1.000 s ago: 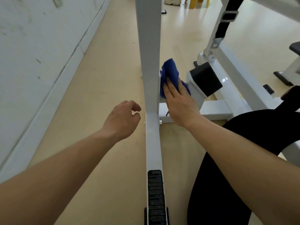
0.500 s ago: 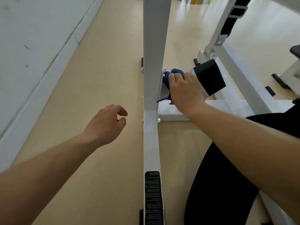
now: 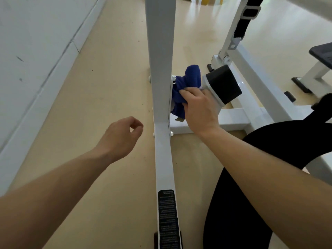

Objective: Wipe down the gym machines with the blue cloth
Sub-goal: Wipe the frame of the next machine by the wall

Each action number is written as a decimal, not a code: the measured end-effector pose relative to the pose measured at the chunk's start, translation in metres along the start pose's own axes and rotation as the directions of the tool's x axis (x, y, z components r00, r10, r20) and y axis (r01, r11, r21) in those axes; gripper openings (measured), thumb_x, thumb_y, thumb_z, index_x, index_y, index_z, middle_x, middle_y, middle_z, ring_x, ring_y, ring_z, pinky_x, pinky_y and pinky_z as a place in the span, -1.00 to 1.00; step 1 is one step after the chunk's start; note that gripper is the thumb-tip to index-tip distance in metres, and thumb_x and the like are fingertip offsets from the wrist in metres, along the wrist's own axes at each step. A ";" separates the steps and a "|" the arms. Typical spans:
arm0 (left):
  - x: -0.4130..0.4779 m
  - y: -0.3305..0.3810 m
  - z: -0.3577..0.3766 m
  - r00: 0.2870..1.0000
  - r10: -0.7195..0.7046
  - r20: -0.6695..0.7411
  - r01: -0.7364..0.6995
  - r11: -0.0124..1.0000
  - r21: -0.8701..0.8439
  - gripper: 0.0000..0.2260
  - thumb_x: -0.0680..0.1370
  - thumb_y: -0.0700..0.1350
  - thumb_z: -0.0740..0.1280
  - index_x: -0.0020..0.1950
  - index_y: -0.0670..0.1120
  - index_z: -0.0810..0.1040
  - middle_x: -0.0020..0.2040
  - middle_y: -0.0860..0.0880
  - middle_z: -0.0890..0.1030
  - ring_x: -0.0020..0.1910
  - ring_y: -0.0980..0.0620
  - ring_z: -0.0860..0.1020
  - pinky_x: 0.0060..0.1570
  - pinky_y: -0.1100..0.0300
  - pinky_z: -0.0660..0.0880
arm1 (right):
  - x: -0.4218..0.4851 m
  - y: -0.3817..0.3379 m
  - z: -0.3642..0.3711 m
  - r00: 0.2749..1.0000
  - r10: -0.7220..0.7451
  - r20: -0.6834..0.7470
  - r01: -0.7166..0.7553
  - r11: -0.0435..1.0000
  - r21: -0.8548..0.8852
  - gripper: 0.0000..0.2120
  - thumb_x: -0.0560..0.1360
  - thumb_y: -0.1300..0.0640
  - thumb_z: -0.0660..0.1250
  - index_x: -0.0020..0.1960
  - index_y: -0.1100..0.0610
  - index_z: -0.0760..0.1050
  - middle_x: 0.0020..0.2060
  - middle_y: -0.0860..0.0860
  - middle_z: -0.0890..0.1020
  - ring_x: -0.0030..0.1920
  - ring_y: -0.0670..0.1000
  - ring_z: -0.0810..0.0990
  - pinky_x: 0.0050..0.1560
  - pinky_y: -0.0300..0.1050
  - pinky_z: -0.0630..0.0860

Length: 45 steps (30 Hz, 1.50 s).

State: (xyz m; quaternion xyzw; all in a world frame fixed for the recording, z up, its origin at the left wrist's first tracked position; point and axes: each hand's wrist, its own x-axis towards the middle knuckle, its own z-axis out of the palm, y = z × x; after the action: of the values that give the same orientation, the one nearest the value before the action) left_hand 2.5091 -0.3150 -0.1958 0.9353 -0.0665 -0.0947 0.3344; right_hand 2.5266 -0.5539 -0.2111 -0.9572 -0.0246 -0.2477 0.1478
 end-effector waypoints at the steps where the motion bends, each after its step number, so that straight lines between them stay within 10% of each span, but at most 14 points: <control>1: 0.002 0.005 0.004 1.000 -0.015 0.016 0.016 0.995 -0.100 -0.88 0.62 0.04 0.26 0.08 0.09 0.56 -0.02 0.17 0.61 -0.11 0.13 0.62 -0.06 0.07 0.55 | -0.006 0.000 -0.003 1.000 0.024 0.021 -0.026 0.996 0.090 -0.74 0.54 0.22 0.41 0.23 0.16 0.59 0.11 0.07 0.65 0.02 0.13 0.59 0.06 0.00 0.58; 9: 0.000 0.064 0.048 0.966 -0.105 0.237 0.235 0.739 -0.631 -0.77 0.67 -0.04 0.20 0.33 0.09 0.44 0.09 -0.07 0.61 -0.11 -0.09 0.69 -0.23 0.09 0.65 | -0.046 -0.012 -0.031 0.914 0.017 0.406 -0.208 0.878 0.432 -0.66 0.49 0.16 0.45 0.22 -0.03 0.50 0.02 -0.15 0.54 -0.05 -0.19 0.53 -0.03 -0.38 0.41; 15: 0.000 0.066 0.061 0.986 -0.106 0.130 0.165 0.749 -0.642 -0.88 0.60 -0.23 0.33 0.05 -0.16 0.66 -0.06 -0.12 0.68 -0.08 -0.04 0.68 -0.12 0.21 0.64 | -0.074 0.002 -0.030 0.924 0.131 0.359 -0.294 0.845 0.447 -0.54 0.48 0.00 0.48 0.34 -0.06 0.47 0.40 -0.08 0.35 0.25 -0.09 0.45 0.27 -0.13 0.47; 19: -0.001 0.072 0.064 0.983 -0.108 0.152 0.183 0.718 -0.672 -0.91 0.57 -0.28 0.35 0.06 -0.17 0.60 -0.05 -0.13 0.68 -0.05 -0.05 0.68 -0.08 0.19 0.64 | -0.080 0.000 -0.031 0.890 0.035 0.454 -0.367 0.643 0.672 -0.62 0.60 0.17 0.33 0.39 -0.03 0.48 0.13 -0.15 0.65 0.15 -0.16 0.60 0.21 -0.19 0.52; 24: 0.000 0.060 0.068 0.983 -0.130 0.128 0.180 0.799 -0.574 -0.69 0.50 -0.11 0.44 0.22 -0.04 0.49 0.00 0.01 0.69 -0.04 0.02 0.68 0.06 0.07 0.62 | -0.070 0.012 -0.023 0.874 0.232 0.428 -0.447 0.730 0.517 -0.74 0.50 0.09 0.47 0.18 0.00 0.58 -0.05 -0.15 0.65 -0.05 -0.16 0.62 0.00 -0.17 0.60; 34: -0.005 0.016 0.040 0.978 -0.207 -0.028 0.171 0.872 -0.458 -0.79 0.54 -0.06 0.39 0.17 -0.01 0.56 0.03 0.07 0.64 -0.04 0.05 0.66 0.08 0.00 0.61 | 0.001 -0.003 0.027 0.946 0.271 -0.180 -0.192 0.911 0.366 -0.78 0.54 0.09 0.42 0.11 0.20 0.55 0.04 0.13 0.56 -0.05 0.10 0.56 -0.04 -0.19 0.45; 40: -0.005 0.005 0.033 0.974 -0.222 -0.047 0.175 0.867 -0.467 -0.82 0.56 -0.08 0.37 0.15 -0.02 0.57 0.03 0.05 0.63 -0.03 0.04 0.66 0.06 0.00 0.62 | -0.010 0.009 0.051 0.981 0.097 -0.168 -0.078 0.990 0.118 -0.83 0.44 0.22 0.52 -0.12 0.27 0.56 -0.13 0.19 0.56 -0.29 0.19 0.54 -0.29 -0.01 0.59; 45: 0.000 0.003 0.028 0.975 -0.215 -0.055 0.166 0.871 -0.462 -0.86 0.54 -0.07 0.36 0.10 0.03 0.59 0.00 0.09 0.64 -0.05 0.04 0.66 0.06 -0.04 0.61 | -0.007 0.020 0.032 0.966 0.087 -0.244 -0.054 0.989 0.139 -0.91 0.50 0.27 0.43 -0.02 0.25 0.58 -0.04 0.19 0.56 -0.13 0.07 0.48 -0.13 -0.14 0.42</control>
State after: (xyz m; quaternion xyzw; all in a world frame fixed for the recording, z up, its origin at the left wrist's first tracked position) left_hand 2.5023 -0.3345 -0.2156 0.8366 0.0676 -0.0909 0.5359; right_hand 2.5382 -0.5636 -0.2468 -0.9070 0.0123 -0.3584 0.2209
